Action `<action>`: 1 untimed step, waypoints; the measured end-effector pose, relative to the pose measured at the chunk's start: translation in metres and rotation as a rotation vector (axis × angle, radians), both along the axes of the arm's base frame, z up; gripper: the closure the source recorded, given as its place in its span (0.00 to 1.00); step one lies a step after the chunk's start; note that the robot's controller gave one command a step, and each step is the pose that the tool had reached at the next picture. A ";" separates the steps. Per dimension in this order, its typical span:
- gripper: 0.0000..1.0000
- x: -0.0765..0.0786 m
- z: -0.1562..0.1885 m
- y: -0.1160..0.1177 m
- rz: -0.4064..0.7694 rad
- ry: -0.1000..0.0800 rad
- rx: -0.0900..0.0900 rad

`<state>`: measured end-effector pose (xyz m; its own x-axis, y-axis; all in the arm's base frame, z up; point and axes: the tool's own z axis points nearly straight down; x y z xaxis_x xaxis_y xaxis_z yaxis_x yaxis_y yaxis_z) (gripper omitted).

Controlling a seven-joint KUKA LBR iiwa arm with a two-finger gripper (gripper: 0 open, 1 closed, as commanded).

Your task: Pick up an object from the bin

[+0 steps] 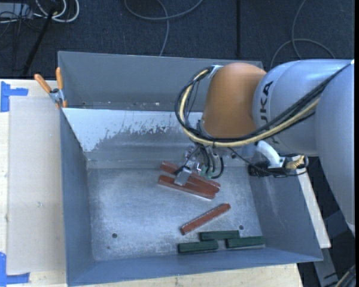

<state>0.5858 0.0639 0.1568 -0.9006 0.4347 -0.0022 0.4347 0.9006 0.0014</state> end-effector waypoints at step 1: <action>1.00 0.001 0.038 -0.001 0.002 0.000 0.000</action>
Offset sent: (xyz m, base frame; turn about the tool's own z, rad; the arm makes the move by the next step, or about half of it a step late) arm 0.0000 -0.0003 0.0364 0.0000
